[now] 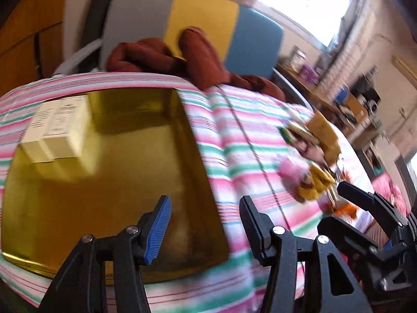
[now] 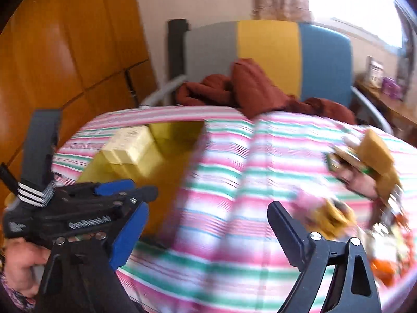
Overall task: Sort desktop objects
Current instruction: 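Reach back to the items and grasp the yellow knitted sock with the right tool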
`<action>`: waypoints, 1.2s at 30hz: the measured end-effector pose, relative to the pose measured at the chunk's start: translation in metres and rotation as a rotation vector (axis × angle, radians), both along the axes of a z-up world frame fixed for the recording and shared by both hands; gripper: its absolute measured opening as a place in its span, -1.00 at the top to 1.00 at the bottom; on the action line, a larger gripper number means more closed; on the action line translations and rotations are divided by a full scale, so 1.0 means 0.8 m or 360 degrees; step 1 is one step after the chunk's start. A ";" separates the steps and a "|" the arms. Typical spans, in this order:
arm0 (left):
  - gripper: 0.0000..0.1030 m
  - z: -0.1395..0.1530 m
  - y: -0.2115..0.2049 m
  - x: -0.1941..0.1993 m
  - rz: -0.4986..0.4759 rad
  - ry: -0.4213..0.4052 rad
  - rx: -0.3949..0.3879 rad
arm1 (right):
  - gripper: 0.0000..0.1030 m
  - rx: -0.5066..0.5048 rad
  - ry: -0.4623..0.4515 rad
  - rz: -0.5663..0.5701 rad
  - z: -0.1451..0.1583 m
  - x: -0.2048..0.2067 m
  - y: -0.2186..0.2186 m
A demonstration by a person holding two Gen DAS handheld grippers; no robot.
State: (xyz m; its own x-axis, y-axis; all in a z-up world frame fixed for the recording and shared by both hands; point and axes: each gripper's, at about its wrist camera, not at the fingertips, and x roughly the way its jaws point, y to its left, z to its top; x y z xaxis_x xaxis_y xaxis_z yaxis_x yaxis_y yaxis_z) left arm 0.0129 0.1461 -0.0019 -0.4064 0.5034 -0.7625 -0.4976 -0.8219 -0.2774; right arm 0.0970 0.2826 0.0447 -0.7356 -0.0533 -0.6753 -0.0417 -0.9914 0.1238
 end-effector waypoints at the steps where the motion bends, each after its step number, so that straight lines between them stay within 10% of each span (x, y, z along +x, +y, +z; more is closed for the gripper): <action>1: -0.07 -0.001 0.010 0.006 -0.0038 0.0001 -0.0010 | -0.75 -0.0013 -0.0012 -0.0050 -0.006 0.011 0.014; 22: -0.07 -0.029 0.114 0.076 -0.0436 -0.0010 -0.0132 | -0.76 -0.0032 -0.0299 -0.0872 -0.059 0.145 0.207; 36: -0.07 -0.040 0.110 0.073 -0.0409 -0.0055 -0.0139 | -0.39 -0.0128 -0.0389 -0.0857 -0.108 0.139 0.210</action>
State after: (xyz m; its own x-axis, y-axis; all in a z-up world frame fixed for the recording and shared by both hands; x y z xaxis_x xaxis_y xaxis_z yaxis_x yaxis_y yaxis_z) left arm 0.0712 0.2344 -0.0343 -0.2468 0.5184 -0.8187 -0.6843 -0.6915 -0.2316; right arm 0.2086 0.4505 -0.0420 -0.4969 0.2261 -0.8378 -0.5728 -0.8107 0.1210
